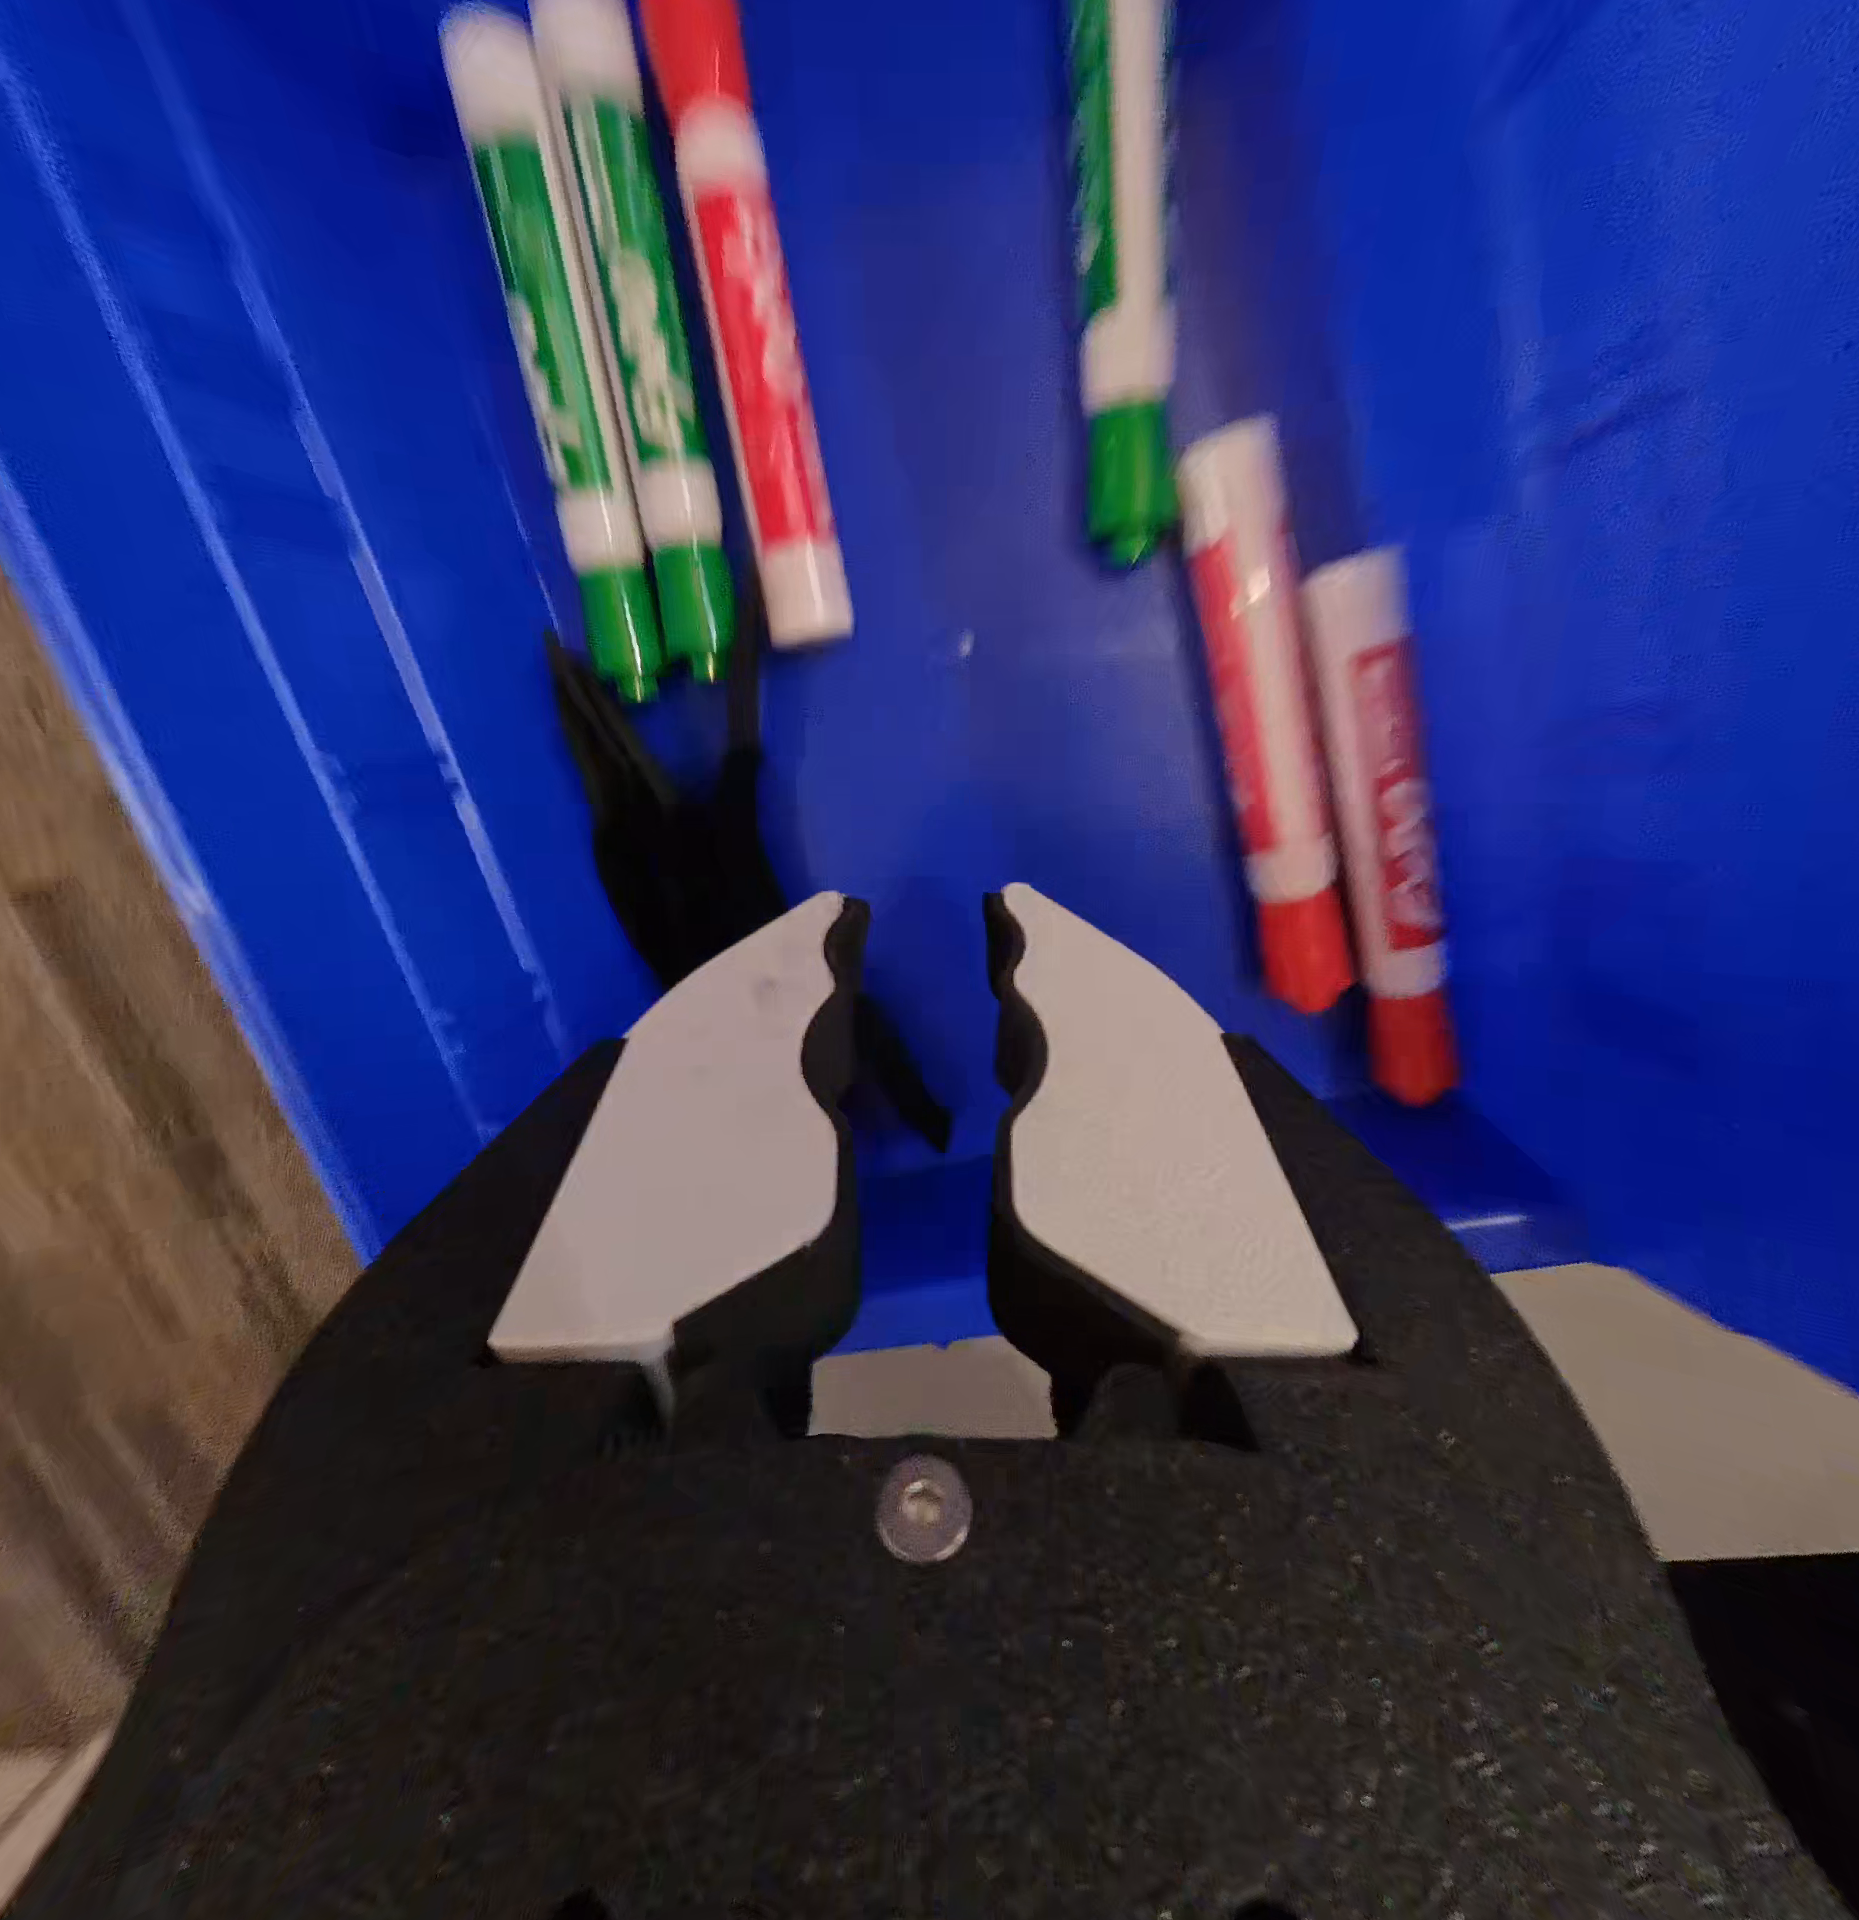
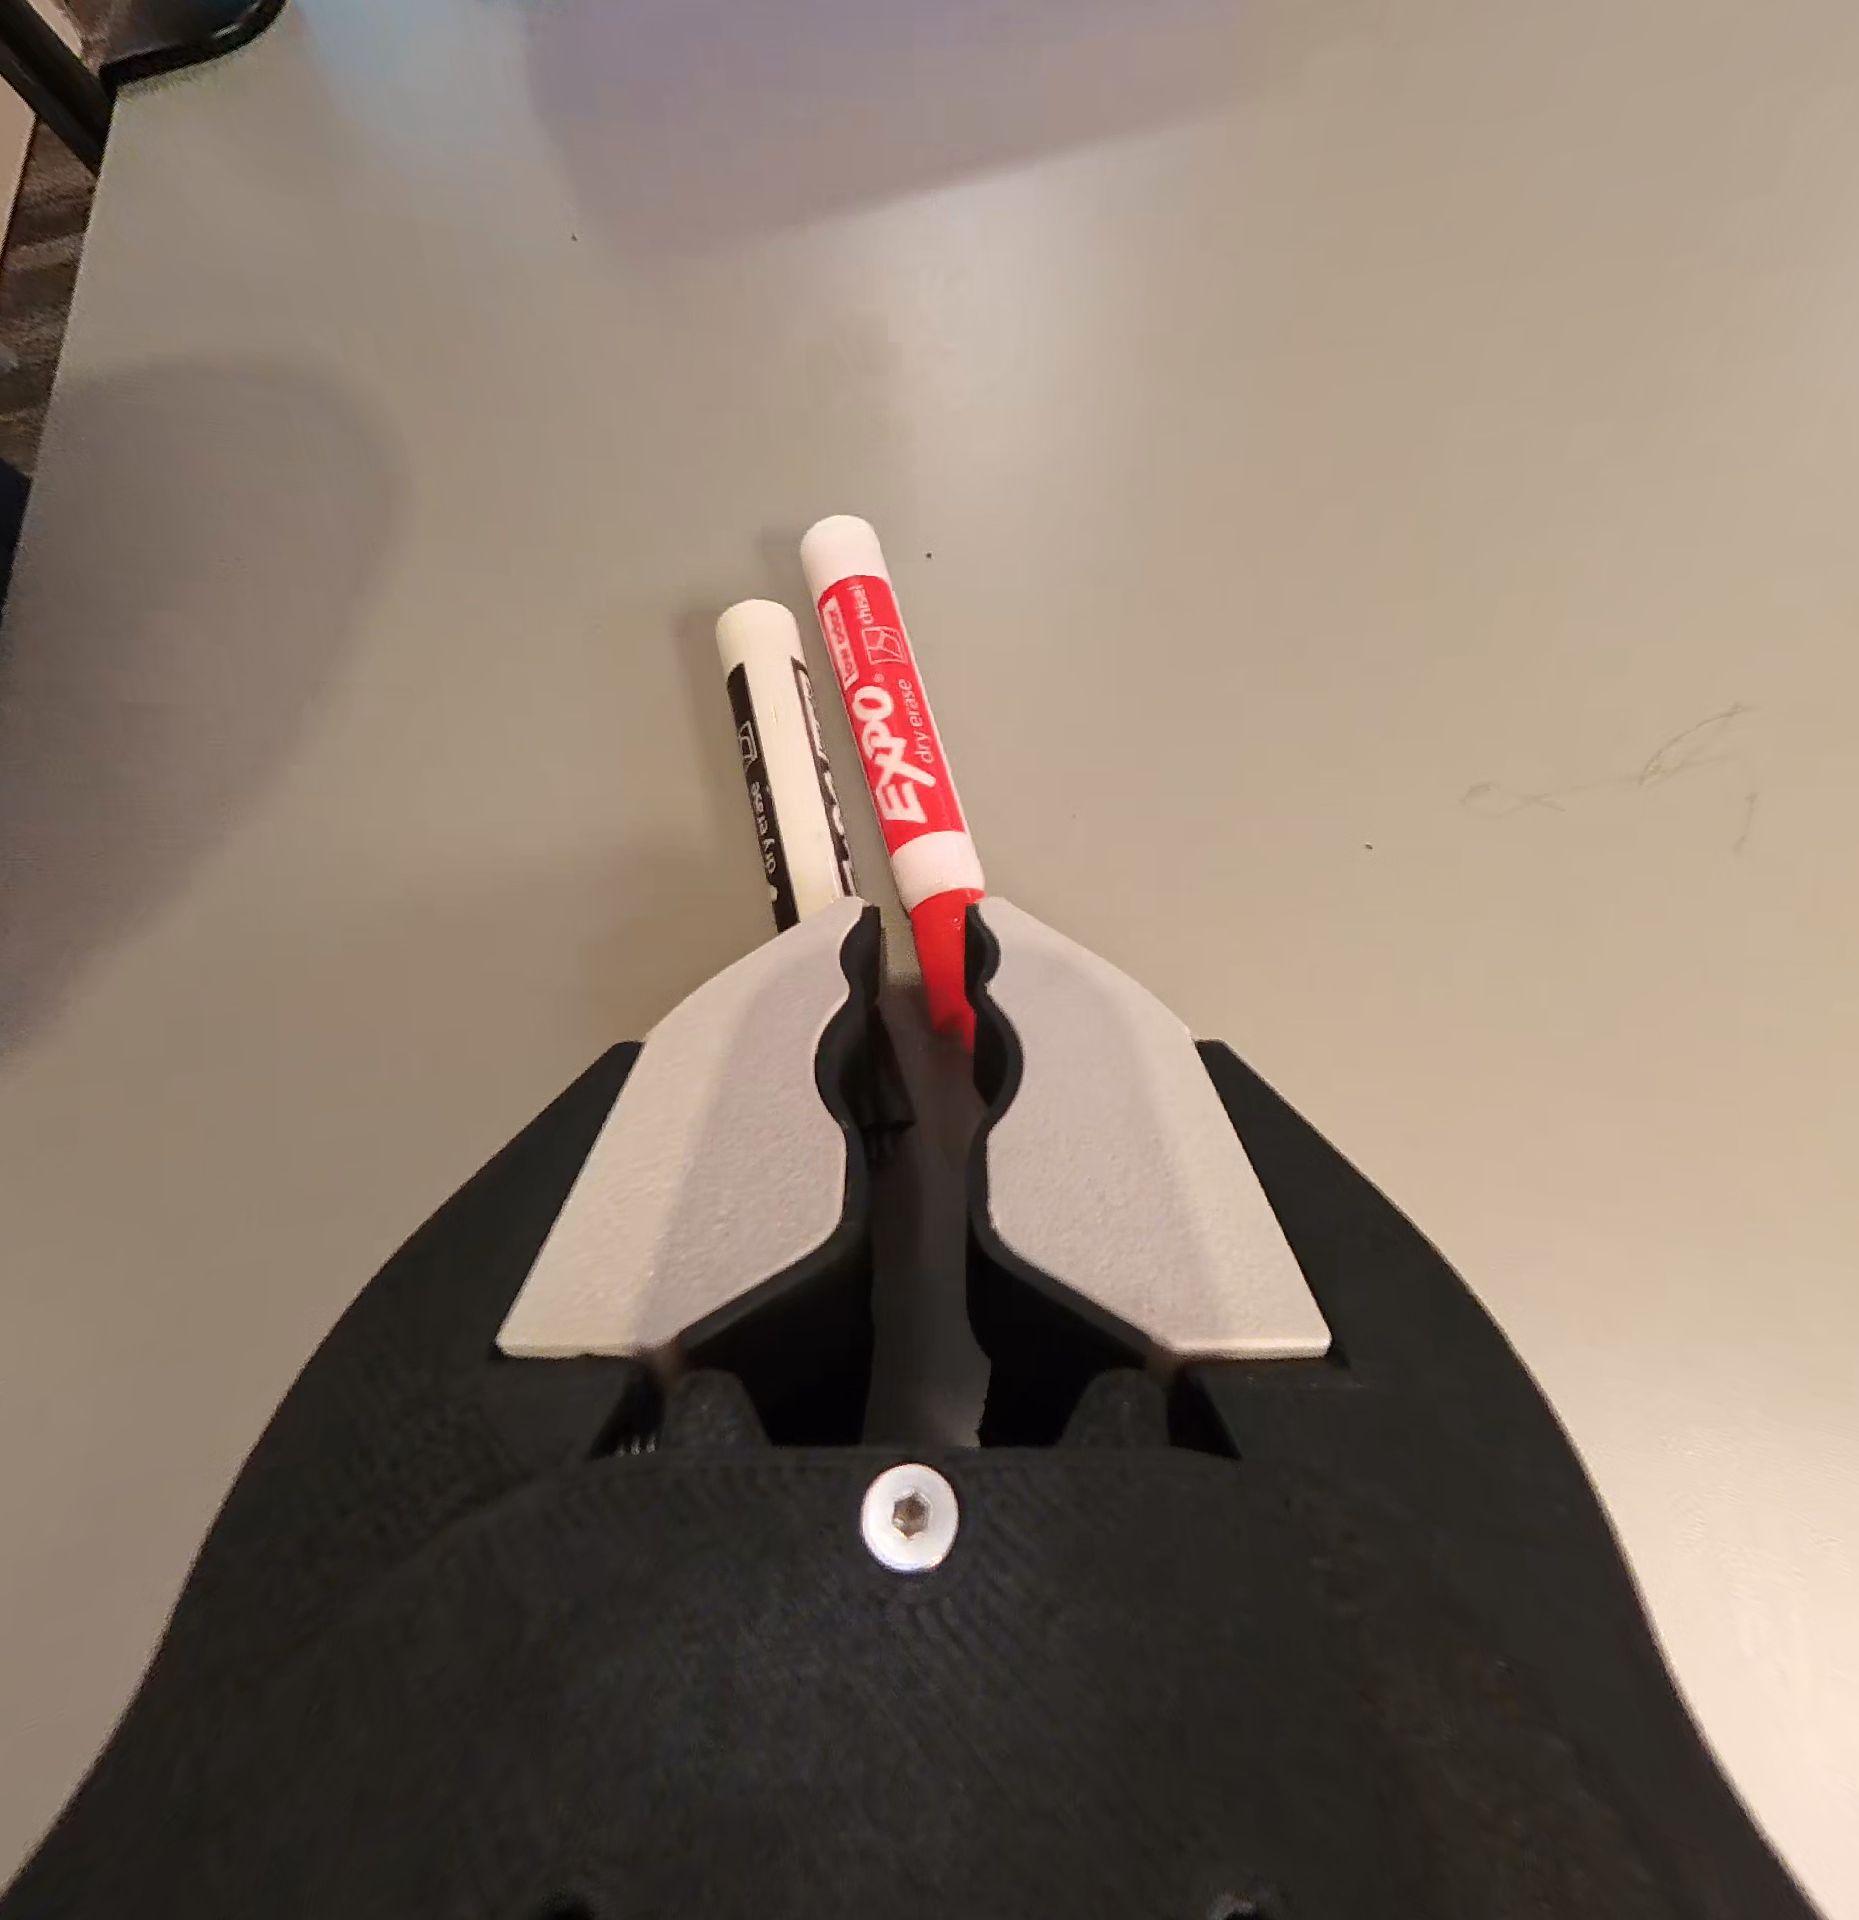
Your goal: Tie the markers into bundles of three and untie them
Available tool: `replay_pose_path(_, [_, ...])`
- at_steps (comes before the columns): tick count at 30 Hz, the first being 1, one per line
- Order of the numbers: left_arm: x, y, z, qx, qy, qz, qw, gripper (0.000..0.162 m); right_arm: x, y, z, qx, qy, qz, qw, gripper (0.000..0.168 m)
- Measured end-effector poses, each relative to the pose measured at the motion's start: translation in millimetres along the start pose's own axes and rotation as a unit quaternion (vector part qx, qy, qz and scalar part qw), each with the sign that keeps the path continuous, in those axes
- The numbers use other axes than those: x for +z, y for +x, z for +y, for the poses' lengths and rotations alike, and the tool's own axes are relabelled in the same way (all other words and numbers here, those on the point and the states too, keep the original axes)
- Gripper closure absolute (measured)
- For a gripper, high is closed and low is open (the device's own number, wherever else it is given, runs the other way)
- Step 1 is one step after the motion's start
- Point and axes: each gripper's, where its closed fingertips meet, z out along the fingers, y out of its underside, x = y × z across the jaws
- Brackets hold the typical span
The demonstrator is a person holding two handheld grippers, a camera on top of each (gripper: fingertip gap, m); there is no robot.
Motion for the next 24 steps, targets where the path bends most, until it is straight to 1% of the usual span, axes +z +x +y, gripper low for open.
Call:
replay_pose_path(2, [10.8, -7.2, 20.1, 0.004, -0.038, -0.022, 0.999, 0.137, -0.2, -0.2, 0.1, 0.000, 0.000, 0.000, 1.000, 0.153])
replay_pose_path(5, [16.2, -7.4, 24.0, 0.019, -0.042, -0.027, 0.999, 0.136, 0.4, -0.3, 0.8, 0.003, -0.003, -0.003, 1.000, 0.153])
replay_pose_path(7, [16.2, -11.9, 15.2, 0.040, -0.026, -0.041, 0.998, 0.136, 0.2, -0.6, 0.6, 0.004, -0.002, -0.005, 1.000, 0.153])
replay_pose_path(10, [17.3, -21.4, -13.7, 0.061, 0.021, -0.070, 0.995, 0.133, -0.1, -0.7, 0.3, 0.005, -0.001, -0.007, 1.000, 0.153])
replay_pose_path(11, [20.7, -25.3, -19.6, 0.069, 0.022, -0.079, 0.994, 0.134, -0.3, -0.6, 0.2, 0.006, 0.000, -0.007, 1.000, 0.153])
replay_pose_path(17, [50.2, -39.6, -19.1, 0.107, -0.042, -0.087, 0.990, 0.133, -1.6, -1.2, -0.3, 0.006, 0.005, -0.007, 1.000, 0.153])
replay_pose_path(19, [56.0, -40.6, -17.2, 0.113, -0.052, -0.085, 0.989, 0.139, -1.8, -1.1, -0.4, 0.009, 0.005, -0.010, 1.000, 0.153])
replay_pose_path(22, [58.6, -41.9, -13.3, 0.118, -0.063, -0.087, 0.987, 0.160, -2.3, -0.8, -1.0, 0.013, 0.008, -0.012, 1.000, 0.153])
replay_pose_path(24, [52.7, -39.0, -14.1, 0.114, -0.054, -0.082, 0.989, 0.160, -2.7, -0.2, -1.4, 0.017, 0.010, -0.014, 1.000, 0.153])
